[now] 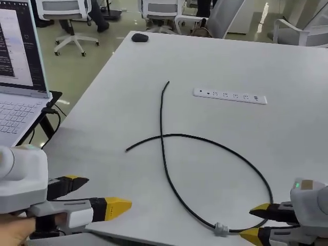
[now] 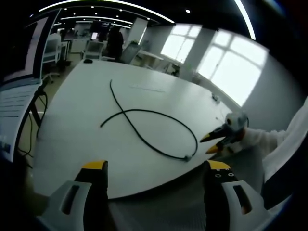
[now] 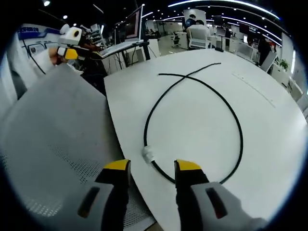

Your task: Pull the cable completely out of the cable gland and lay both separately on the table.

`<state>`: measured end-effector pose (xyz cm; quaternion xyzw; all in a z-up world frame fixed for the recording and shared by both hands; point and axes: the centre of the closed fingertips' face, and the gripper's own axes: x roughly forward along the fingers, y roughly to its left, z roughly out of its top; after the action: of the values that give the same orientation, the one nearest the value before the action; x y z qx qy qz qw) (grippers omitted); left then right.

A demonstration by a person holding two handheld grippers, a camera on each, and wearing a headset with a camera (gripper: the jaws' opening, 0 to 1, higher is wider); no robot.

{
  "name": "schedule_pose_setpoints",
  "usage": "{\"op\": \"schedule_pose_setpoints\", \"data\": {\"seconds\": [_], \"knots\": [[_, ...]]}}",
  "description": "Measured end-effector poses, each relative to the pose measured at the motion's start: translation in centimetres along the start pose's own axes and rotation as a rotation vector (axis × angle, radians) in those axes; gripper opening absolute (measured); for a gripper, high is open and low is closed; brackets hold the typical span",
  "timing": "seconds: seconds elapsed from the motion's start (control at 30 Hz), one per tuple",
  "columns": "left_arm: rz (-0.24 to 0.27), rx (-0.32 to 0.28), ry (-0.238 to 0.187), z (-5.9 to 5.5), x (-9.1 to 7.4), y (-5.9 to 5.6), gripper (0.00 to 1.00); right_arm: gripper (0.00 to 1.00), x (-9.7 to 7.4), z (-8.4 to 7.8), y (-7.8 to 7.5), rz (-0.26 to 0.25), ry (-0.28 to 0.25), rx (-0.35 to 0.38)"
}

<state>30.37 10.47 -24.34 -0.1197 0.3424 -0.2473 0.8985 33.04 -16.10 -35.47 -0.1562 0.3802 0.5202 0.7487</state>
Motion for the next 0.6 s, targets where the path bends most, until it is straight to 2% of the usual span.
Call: {"op": "schedule_pose_setpoints", "data": {"seconds": [0.27,0.6], "knots": [[0.008,-0.005,-0.018,0.1,-0.5,-0.2,0.81,0.31,2.4,-1.0,-0.1,0.031,0.06,-0.078],[0.025,-0.016,-0.031,0.0,-1.1,-0.1,0.79,0.24,4.3,-1.4,-0.5,0.053,0.069,-0.092]]}}
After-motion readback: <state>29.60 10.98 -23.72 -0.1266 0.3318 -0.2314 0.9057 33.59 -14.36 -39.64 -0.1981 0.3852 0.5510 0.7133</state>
